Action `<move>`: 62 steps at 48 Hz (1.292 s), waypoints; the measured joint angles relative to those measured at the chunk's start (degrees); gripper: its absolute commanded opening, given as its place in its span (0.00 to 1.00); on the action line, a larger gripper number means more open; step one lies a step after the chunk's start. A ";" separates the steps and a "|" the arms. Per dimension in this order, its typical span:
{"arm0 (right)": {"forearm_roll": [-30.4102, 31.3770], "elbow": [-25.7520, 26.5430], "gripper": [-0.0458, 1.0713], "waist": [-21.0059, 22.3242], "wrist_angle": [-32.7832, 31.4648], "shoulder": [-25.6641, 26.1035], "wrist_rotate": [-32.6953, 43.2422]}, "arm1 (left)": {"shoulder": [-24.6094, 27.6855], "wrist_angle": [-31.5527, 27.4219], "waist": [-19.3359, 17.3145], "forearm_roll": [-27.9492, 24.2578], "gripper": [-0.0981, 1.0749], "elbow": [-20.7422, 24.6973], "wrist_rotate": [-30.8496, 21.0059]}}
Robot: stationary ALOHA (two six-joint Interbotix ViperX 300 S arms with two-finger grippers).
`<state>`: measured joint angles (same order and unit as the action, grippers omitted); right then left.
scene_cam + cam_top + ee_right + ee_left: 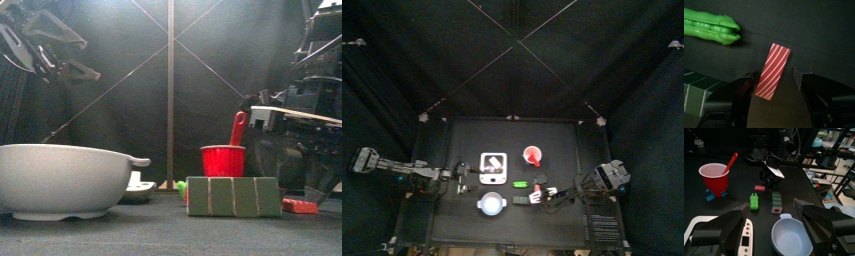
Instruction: Grab salmon
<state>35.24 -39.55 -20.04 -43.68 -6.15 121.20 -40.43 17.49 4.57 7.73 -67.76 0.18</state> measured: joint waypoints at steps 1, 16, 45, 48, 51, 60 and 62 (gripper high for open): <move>0.00 0.00 0.87 0.00 0.00 0.00 0.00 | 0.09 0.00 0.00 -0.09 0.96 0.00 0.09; 0.00 0.09 0.86 0.00 -0.09 -0.18 0.00 | 0.00 0.00 0.00 0.00 0.96 0.00 0.09; -0.44 0.00 0.59 0.09 -0.26 -0.18 -0.09 | 0.00 0.00 0.00 0.00 0.96 0.00 0.09; -0.62 0.00 0.58 0.18 -0.26 0.09 0.00 | 0.09 0.00 0.00 0.00 0.96 0.00 0.00; -0.35 0.00 0.58 0.18 -0.26 0.62 -0.09 | 0.09 0.00 0.00 -0.09 0.96 -0.09 0.00; 0.62 0.00 0.58 0.00 -2.29 2.81 -0.09 | 0.09 0.00 0.00 0.00 0.96 -0.09 0.09; 0.62 0.09 0.58 0.00 -2.99 3.08 -0.09 | 0.00 0.09 0.00 0.00 0.96 -0.09 0.09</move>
<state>35.86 -39.46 -20.04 -46.67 -3.08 121.11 -40.43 17.58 4.57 7.73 -67.85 0.26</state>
